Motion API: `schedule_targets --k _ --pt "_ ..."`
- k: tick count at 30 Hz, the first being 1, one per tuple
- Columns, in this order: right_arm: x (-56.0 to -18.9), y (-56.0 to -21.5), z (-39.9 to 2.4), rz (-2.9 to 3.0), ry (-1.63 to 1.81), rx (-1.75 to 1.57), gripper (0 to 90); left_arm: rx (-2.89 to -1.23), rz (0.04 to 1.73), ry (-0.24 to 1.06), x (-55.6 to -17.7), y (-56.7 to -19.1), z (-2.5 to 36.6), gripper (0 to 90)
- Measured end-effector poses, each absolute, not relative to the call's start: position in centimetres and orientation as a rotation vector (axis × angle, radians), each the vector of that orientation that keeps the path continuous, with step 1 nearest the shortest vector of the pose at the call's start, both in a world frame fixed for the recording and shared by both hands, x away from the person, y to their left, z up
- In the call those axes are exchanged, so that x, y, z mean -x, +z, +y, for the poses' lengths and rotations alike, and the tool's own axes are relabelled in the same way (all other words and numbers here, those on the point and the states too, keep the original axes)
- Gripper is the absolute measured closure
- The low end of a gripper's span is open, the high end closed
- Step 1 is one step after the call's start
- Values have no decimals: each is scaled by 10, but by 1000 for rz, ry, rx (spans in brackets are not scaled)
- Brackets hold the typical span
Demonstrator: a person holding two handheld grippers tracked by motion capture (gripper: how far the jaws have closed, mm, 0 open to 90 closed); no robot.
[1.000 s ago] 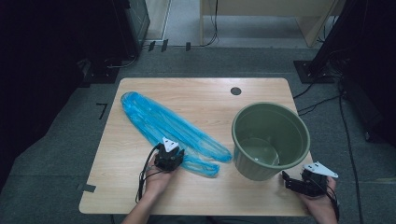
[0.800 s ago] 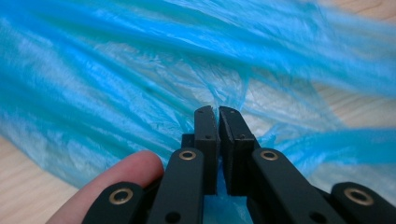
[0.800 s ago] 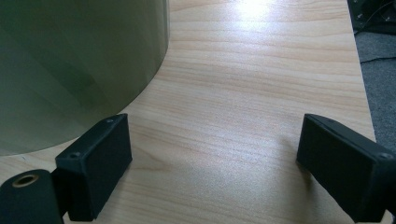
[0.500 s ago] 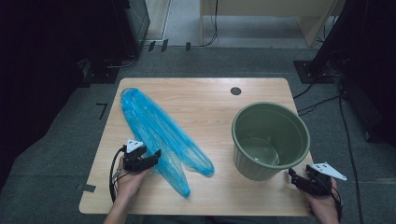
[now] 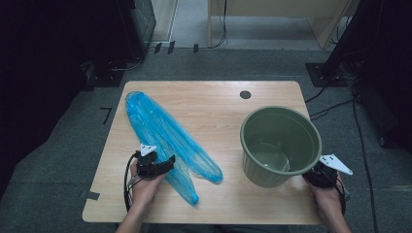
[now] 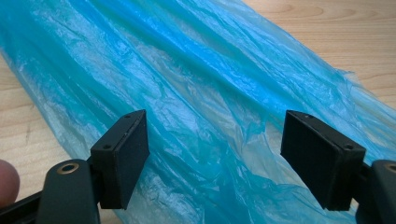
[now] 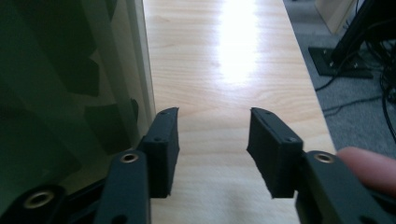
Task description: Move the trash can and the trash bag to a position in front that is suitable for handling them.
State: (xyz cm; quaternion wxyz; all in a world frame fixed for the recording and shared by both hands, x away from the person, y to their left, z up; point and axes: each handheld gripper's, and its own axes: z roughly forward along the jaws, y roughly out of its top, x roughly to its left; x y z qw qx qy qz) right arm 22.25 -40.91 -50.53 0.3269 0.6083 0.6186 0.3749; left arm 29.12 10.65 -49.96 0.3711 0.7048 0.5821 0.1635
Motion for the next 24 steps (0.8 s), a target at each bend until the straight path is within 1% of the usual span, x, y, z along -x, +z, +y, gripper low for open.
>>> schedule_targets --k 8,10,14,19,24 --pt "-231 -510 -401 1608 1038 -1527 542 -1808 1497 388 -296 -502 98 221" --pt "-235 -511 -396 1619 1068 -1492 541 -1842 1479 397 -296 -503 94 223" --pt "-245 -512 -385 1629 1095 -1491 545 -1844 1445 385 -296 -503 85 222" --pt "-251 -511 -369 1658 1102 -1465 559 -1833 1413 418 -294 -499 82 231" --pt "-252 -511 -356 1697 1122 -1422 565 -1837 1453 421 -296 -501 85 231"
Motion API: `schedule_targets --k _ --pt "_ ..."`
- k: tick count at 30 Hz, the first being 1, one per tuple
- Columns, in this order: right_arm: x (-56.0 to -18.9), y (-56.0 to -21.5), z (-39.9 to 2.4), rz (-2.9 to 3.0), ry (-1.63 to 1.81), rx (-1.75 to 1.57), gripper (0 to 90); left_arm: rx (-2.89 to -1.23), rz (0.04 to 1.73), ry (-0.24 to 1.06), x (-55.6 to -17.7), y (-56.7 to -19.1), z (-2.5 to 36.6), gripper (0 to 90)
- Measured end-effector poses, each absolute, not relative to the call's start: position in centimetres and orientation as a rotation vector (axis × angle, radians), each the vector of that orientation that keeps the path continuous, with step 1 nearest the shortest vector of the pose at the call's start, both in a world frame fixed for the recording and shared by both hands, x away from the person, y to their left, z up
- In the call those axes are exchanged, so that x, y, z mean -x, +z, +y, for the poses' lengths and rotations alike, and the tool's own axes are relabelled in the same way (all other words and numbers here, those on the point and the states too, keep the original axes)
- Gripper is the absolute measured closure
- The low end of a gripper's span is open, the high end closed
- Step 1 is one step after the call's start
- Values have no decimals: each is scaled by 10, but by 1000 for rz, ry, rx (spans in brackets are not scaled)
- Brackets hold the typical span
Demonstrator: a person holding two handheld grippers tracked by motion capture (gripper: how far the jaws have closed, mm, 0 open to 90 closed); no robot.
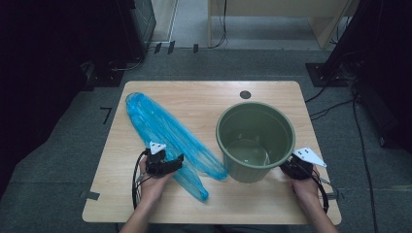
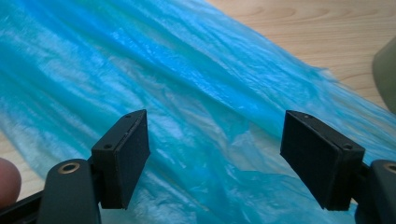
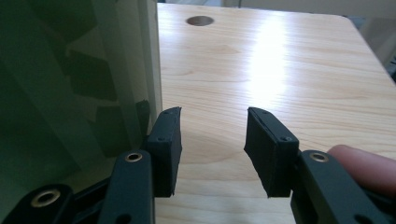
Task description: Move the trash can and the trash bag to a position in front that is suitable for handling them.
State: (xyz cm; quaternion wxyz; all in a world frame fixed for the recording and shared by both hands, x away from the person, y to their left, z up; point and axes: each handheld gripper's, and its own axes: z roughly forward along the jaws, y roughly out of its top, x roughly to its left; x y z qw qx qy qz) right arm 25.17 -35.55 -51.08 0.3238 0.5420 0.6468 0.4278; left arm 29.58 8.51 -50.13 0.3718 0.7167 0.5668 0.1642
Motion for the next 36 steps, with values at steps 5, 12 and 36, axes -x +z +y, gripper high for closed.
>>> schedule_targets --k 5,12,36 --pt "-251 -511 -345 1725 1149 -1408 570 -1827 1470 407 -298 -502 86 232" --pt "-257 -513 -320 1770 1181 -1386 582 -1800 1462 369 -299 -502 85 227" --pt "-246 -517 -259 1948 1173 -1269 576 -1946 1372 484 -294 -511 80 825"
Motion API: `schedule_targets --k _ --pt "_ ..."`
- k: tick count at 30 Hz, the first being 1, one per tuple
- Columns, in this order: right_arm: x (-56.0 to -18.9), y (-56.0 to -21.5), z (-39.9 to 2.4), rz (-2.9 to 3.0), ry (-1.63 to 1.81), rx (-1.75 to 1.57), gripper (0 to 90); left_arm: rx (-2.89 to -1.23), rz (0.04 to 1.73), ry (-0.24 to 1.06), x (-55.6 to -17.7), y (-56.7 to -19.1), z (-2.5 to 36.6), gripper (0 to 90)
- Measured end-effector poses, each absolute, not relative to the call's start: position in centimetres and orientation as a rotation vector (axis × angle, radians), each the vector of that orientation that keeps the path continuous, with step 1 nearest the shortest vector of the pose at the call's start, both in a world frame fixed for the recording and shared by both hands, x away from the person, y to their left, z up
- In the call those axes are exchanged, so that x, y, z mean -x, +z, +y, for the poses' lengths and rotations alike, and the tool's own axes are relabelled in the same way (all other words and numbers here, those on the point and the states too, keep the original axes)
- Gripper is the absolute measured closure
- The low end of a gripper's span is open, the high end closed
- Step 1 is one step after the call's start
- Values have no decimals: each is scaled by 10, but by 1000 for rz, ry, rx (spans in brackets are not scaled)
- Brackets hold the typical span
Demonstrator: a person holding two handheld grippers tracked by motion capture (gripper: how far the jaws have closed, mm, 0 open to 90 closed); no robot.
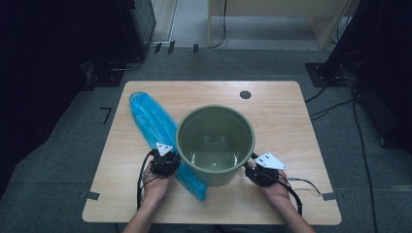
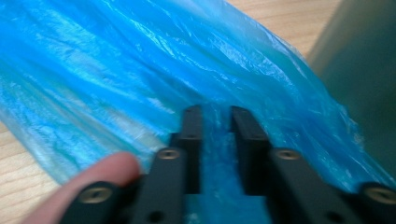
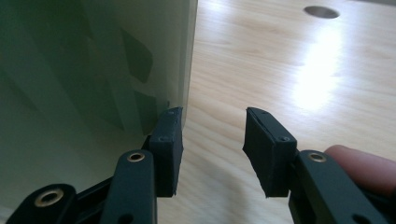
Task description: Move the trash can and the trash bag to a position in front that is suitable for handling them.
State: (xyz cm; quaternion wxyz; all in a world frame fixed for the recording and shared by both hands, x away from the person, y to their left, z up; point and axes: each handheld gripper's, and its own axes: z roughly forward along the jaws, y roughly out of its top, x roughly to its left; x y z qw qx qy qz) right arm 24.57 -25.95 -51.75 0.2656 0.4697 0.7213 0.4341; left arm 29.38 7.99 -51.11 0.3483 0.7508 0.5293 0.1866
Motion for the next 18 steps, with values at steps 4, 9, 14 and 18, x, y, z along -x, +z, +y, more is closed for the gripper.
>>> schedule_targets --k 4,9,14,18 --pt "-243 -517 -248 1954 1189 -1300 565 -1950 1362 456 -287 -510 109 897" --pt "-239 -516 -239 1962 1204 -1301 542 -1962 1371 463 -286 -508 142 898" --pt "-241 -517 -231 1949 1200 -1315 541 -1880 1421 496 -289 -502 152 601" --pt "-240 -516 -231 1949 1187 -1310 495 -1855 1490 559 -290 -493 148 263"
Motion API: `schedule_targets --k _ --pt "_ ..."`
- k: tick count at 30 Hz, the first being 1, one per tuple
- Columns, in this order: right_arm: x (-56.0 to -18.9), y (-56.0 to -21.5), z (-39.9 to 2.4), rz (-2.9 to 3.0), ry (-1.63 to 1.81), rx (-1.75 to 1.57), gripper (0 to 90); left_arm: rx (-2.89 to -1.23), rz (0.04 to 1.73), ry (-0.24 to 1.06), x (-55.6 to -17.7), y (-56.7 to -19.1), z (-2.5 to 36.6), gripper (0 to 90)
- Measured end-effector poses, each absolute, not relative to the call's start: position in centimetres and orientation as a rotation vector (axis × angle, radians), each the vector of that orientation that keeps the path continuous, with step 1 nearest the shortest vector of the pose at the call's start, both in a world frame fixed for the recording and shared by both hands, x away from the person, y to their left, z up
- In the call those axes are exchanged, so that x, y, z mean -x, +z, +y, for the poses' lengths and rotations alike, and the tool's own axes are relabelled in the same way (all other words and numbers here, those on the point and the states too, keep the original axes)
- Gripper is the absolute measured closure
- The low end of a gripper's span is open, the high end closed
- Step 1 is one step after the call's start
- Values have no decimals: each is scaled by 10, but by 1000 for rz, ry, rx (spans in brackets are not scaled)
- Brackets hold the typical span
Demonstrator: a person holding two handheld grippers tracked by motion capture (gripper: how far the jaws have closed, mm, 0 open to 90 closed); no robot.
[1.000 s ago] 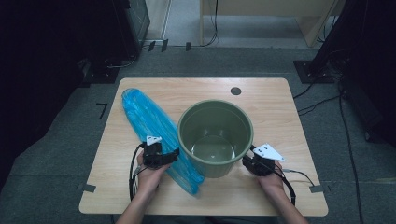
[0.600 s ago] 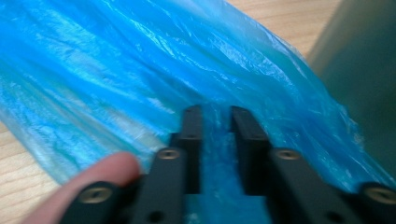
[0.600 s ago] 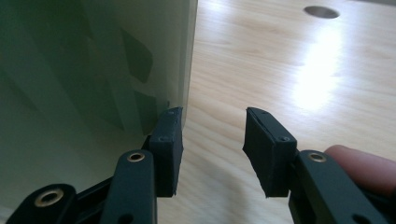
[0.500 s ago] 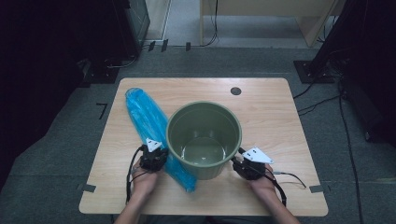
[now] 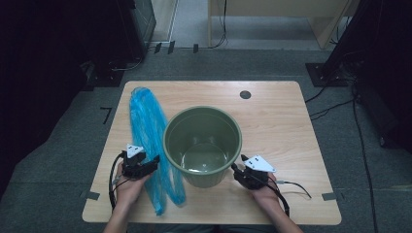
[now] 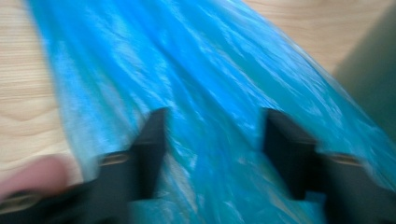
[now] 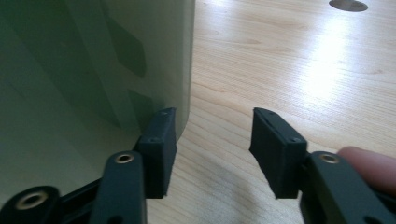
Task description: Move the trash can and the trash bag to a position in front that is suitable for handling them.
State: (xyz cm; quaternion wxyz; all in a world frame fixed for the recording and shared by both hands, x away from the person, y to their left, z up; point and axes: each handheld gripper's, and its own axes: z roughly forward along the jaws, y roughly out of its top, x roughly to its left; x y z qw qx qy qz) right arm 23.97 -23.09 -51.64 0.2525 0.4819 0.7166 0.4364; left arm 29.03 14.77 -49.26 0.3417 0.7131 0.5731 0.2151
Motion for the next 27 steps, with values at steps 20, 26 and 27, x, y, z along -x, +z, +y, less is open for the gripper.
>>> schedule_targets --k 20,26,27 --pt "-243 -518 -219 1921 1111 -1324 482 -1826 1638 462 -323 -503 126 107" --pt "-242 -517 -222 1940 1138 -1316 462 -1985 1569 587 -317 -509 107 104" --pt "-242 -516 -223 1939 1137 -1316 461 -1968 1554 592 -315 -510 106 144"
